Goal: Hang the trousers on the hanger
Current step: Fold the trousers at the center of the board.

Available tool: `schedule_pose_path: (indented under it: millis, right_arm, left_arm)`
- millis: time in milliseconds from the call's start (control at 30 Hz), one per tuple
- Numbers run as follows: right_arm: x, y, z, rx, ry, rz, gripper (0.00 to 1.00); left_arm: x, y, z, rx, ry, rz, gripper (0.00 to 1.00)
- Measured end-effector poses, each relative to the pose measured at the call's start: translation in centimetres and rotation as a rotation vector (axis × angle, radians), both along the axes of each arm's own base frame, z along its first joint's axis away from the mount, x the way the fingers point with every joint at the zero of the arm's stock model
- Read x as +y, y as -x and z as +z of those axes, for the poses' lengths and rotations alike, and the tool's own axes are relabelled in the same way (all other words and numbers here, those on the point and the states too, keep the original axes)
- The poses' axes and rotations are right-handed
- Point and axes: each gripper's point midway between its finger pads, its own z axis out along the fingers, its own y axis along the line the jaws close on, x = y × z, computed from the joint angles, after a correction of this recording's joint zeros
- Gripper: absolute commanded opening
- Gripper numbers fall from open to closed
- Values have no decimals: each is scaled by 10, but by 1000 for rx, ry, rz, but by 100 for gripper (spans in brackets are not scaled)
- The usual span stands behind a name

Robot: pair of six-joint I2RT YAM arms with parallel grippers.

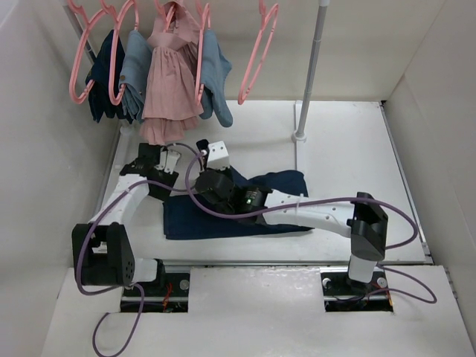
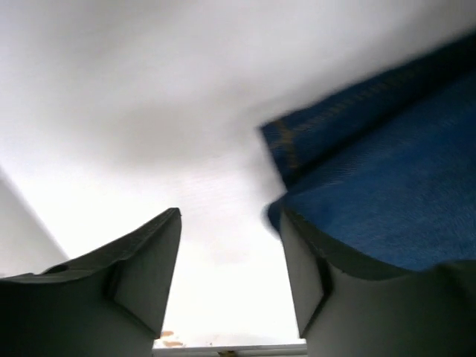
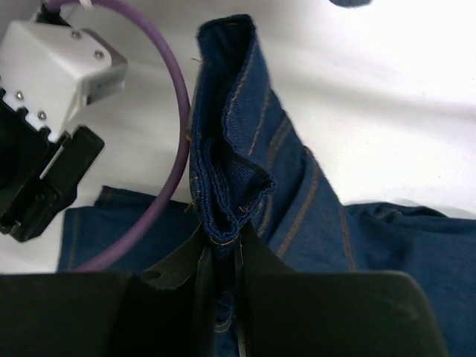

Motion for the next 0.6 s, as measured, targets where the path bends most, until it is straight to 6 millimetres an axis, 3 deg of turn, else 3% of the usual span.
schedule_pose_path:
  millis: [100,233,467,567,600]
  right_arm:
    - [14,3,5,-9,-14,17,0]
    - [37,17,0,-20,-13,68,0]
    - [77,38,-37,14,17,217,0]
    - [93,42,-62,42,37,285,0]
    - [100,45,-72,56,43,317,6]
  left_arm:
    - [10,-4,12,-43,-10,58,42]
    - [18,3,4,-16,-23,92,37]
    - [42,15,-28,103,-27,181,38]
    - [46,20,-44,162,-6,206,40]
    - [46,21,-48,179,3,210,42]
